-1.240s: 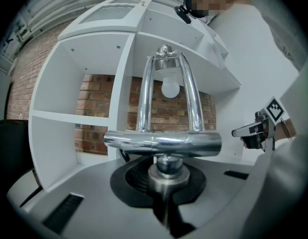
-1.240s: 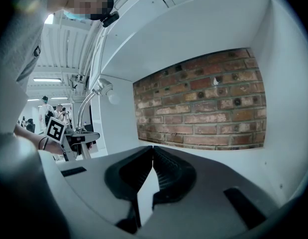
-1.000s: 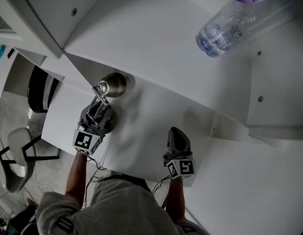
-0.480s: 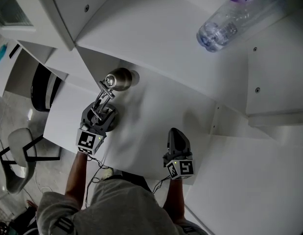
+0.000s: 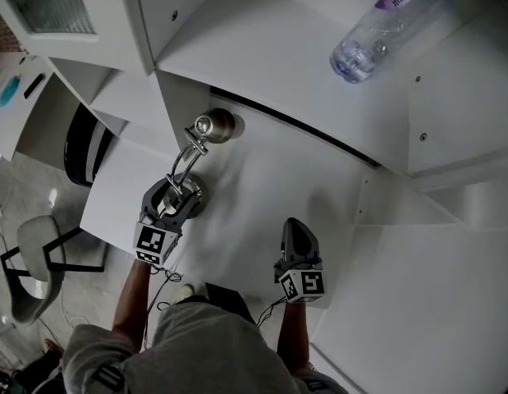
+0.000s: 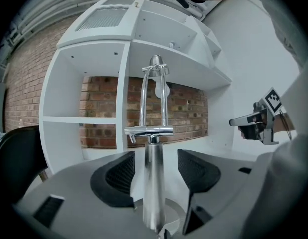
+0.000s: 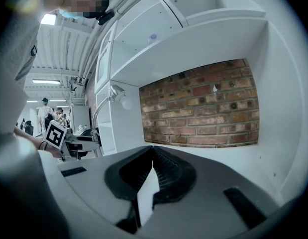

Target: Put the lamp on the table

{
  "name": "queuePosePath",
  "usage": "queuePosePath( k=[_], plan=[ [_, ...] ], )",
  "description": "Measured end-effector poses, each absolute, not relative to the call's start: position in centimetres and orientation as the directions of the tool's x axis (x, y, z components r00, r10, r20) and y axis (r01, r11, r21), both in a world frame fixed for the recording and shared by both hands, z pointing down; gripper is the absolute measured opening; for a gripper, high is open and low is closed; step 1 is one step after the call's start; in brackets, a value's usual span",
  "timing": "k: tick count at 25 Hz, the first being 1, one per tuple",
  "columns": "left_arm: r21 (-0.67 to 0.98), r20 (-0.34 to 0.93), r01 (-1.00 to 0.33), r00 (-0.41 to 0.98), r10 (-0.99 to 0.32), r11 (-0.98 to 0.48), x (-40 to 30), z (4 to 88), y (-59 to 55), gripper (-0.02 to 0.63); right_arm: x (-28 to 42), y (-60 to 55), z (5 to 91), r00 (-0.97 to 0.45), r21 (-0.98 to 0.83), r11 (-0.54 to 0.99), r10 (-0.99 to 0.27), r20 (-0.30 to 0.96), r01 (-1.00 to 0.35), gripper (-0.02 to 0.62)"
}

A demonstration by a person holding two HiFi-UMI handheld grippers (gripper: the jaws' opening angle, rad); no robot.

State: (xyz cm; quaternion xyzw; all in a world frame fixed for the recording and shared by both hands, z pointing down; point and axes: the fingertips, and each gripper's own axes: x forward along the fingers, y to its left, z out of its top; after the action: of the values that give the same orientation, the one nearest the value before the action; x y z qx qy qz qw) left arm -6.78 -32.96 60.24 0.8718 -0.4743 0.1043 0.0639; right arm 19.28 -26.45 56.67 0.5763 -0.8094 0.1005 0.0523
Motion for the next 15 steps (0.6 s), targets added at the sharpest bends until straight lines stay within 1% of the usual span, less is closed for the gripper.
queuePosePath(
  k=[11, 12, 15],
  plan=[
    [0.023, 0.213, -0.825, 0.556, -0.803, -0.565, -6.8, 58.2, -30.1, 0.262, 17.9, -23.2, 55.7, -0.321, -0.108, 0.305, -0.928, 0.188, -0.946, 0.023],
    [0.022, 0.216, -0.824, 0.557, -0.802, -0.567, -6.8, 58.1, -29.8, 0.256, 17.9, -22.9, 55.6, -0.320, -0.108, 0.304, -0.929, 0.187, -0.946, 0.023],
    [0.021, 0.220, -0.821, 0.561, -0.798, -0.571, -6.7, 57.6, -28.8, 0.204, 17.7, -21.8, 55.5, -0.316, -0.111, 0.299, -0.930, 0.186, -0.948, 0.023]
  ],
)
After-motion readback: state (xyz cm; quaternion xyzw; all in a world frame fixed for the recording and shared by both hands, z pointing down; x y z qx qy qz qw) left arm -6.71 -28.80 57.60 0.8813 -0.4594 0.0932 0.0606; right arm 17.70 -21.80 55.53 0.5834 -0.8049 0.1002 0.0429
